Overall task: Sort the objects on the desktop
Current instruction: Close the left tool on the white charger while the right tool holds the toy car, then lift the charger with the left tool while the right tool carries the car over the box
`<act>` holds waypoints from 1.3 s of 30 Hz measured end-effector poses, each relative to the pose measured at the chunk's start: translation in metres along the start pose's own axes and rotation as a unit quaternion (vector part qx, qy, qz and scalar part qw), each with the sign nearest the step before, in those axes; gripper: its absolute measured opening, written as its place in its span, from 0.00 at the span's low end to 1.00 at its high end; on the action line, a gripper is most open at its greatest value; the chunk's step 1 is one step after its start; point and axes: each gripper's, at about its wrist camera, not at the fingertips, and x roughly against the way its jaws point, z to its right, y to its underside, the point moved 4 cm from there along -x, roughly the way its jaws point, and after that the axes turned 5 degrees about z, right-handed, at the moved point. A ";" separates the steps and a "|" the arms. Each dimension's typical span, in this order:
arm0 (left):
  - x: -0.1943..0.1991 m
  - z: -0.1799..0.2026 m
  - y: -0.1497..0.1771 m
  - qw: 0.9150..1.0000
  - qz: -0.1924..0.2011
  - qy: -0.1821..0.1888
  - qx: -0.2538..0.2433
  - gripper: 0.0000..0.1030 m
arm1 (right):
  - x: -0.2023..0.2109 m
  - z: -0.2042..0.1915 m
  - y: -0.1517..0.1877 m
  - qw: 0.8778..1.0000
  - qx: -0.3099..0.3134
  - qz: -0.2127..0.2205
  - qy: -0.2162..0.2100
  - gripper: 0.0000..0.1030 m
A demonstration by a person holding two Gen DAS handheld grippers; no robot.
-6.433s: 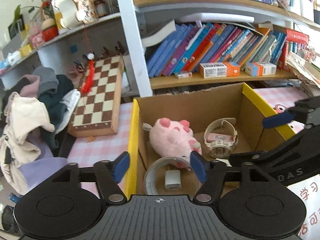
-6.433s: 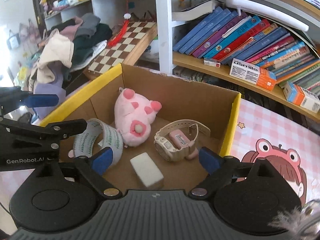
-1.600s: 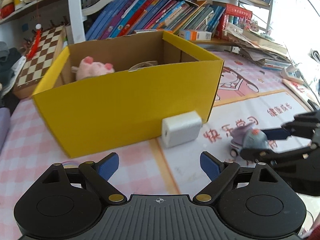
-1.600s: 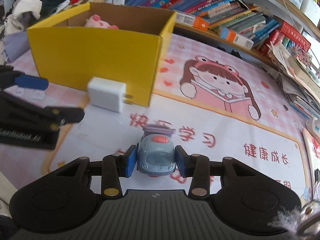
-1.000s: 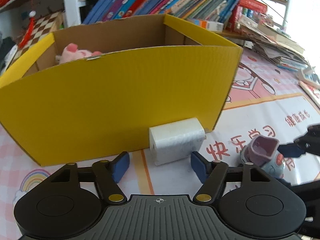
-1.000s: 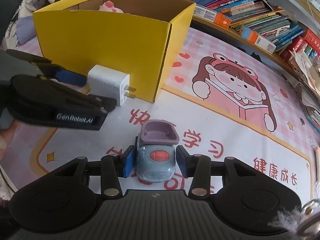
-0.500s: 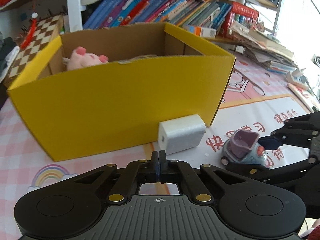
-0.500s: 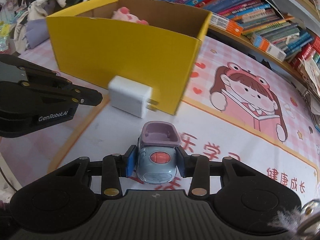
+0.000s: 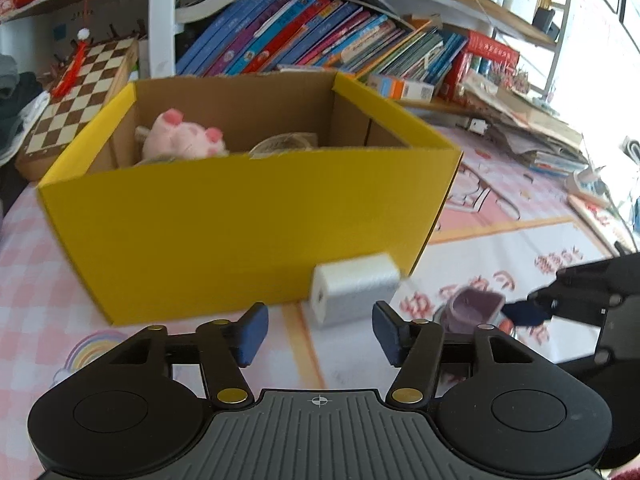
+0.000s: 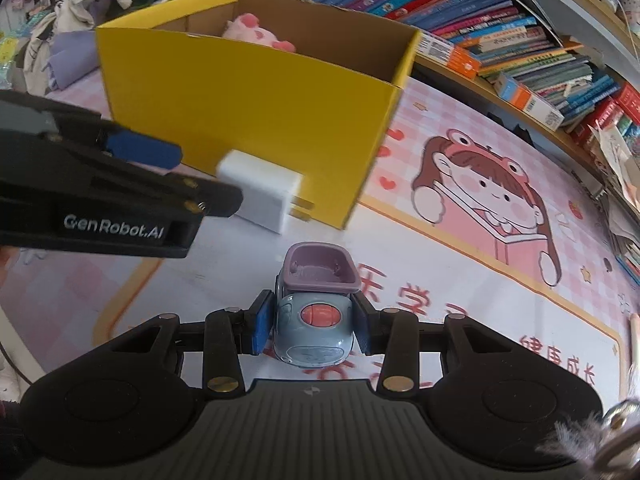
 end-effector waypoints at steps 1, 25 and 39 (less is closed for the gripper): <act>-0.003 0.004 -0.001 1.000 0.000 0.003 -0.002 0.61 | -0.001 0.003 0.001 1.000 -0.001 -0.002 0.002 0.37; -0.029 0.014 0.006 0.999 -0.031 0.002 0.010 0.50 | -0.007 0.022 0.006 1.000 -0.007 -0.006 -0.006 0.37; 0.031 -0.015 0.018 1.000 -0.015 -0.025 -0.001 0.50 | 0.013 -0.029 -0.001 0.999 0.003 0.018 -0.034 0.37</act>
